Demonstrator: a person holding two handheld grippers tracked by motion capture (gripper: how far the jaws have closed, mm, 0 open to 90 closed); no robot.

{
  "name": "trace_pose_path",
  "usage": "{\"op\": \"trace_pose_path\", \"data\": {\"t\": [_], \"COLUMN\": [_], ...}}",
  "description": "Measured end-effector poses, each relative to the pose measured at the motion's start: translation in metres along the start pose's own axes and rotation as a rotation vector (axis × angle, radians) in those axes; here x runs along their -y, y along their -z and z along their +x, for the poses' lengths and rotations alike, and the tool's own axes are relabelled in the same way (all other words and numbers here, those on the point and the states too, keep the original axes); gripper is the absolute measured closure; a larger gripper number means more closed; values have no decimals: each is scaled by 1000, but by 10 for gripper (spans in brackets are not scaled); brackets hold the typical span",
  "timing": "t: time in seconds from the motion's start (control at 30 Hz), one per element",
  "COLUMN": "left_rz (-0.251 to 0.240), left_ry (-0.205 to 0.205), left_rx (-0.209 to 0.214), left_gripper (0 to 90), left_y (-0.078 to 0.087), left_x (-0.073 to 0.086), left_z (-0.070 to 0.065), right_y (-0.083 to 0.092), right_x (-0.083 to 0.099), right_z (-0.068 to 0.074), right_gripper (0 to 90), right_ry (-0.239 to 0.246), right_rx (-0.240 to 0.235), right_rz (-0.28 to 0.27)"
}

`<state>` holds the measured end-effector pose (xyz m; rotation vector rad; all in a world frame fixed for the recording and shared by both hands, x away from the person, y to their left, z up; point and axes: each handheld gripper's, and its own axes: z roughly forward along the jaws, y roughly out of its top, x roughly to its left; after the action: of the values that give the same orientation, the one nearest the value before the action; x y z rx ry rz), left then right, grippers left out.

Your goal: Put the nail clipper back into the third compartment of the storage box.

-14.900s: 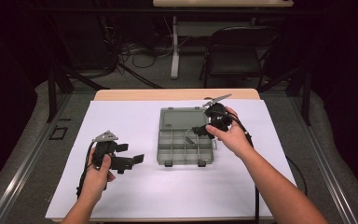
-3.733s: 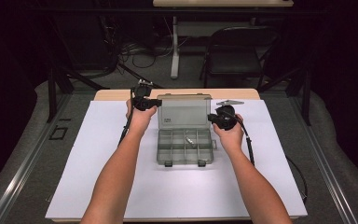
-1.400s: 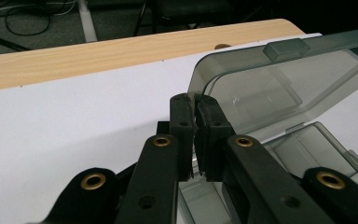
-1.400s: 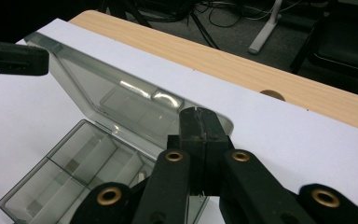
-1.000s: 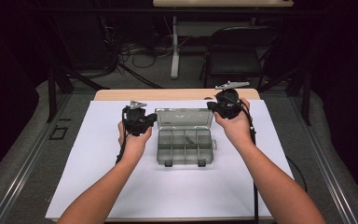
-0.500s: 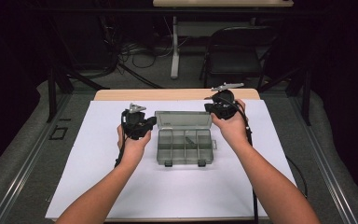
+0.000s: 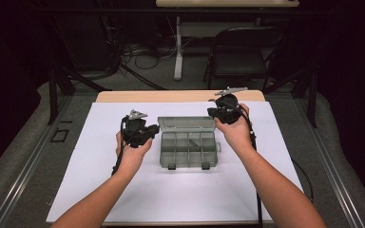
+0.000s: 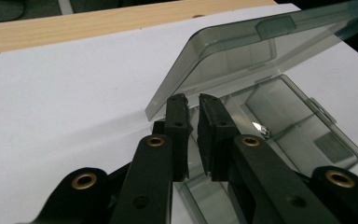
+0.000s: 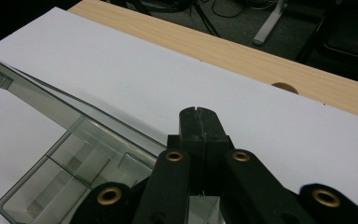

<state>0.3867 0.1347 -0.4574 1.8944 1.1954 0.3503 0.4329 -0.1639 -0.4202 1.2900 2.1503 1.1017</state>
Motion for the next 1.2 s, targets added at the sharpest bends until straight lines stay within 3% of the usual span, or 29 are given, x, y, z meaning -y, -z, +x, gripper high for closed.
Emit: {"op": "trace_pose_path", "data": {"t": [0.13, 0.47, 0.67, 1.2], "left_rz": [4, 18, 27, 23], "left_ry": [1, -2, -9, 23], "left_rx": [40, 91, 110, 150], "left_gripper": [853, 894, 894, 895], "left_y": [4, -1, -4, -4], "left_x": [1, 3, 6, 27], "left_z": [1, -3, -6, -5], "right_y": [2, 6, 8, 11], "right_x": [2, 12, 19, 43], "right_z": [2, 8, 11, 17], "right_gripper": [900, 900, 900, 900], "right_ry": [5, 20, 19, 11], "right_rx": [-12, -43, -71, -118], "right_rz": [-3, 6, 4, 0]}}
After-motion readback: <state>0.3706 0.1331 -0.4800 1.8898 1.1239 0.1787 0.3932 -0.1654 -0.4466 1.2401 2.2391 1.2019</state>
